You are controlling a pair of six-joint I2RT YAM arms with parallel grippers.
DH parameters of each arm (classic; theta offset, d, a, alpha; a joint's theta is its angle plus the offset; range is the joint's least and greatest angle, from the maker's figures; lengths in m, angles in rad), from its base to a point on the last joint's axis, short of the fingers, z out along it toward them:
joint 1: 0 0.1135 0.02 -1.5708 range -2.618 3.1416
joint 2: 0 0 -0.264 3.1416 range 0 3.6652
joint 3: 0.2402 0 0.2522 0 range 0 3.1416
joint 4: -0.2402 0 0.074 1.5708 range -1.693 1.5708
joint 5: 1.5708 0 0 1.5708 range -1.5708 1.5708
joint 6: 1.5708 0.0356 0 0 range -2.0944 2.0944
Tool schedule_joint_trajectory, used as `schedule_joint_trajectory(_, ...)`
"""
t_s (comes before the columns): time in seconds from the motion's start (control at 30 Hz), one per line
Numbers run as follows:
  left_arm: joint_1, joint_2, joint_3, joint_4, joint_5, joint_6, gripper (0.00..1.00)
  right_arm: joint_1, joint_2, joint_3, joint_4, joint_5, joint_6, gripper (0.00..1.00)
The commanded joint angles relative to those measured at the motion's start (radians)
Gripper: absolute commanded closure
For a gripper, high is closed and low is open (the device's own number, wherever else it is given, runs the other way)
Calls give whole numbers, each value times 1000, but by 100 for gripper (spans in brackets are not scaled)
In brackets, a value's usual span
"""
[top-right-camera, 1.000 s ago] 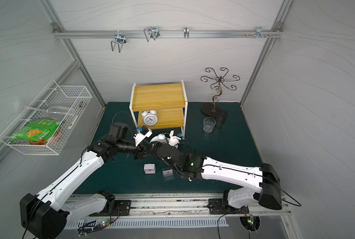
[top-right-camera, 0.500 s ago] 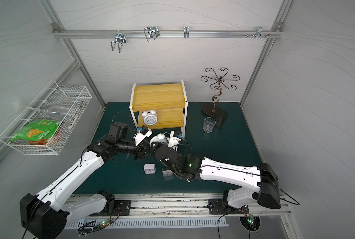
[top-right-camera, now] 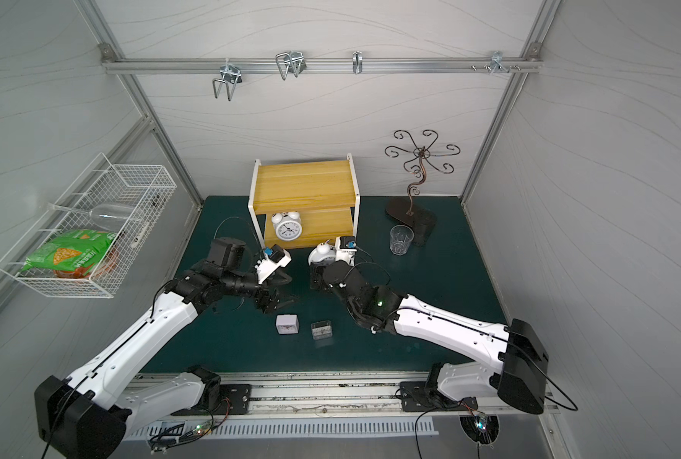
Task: Place the alarm clocks on the shelf by style
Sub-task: Place the alarm on the shelf.
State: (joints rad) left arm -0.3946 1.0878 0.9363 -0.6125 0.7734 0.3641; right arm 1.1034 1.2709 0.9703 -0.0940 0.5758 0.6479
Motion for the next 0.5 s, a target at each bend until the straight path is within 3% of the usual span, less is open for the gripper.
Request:
schedule_joint_trajectory(0.0,1,-23,12,-59,-24,57,17,-41,-6,-27,178,-26,-250,26)
schedule_joint_trajectory(0.23,45,-43,-17,-67,-38,44,17,-76,72,-10,272,6,-441,27)
schedule_joint_trajectory(0.47,168,-64,-39,-37,33,9,16,-77,154,45,307,96,-465,27)
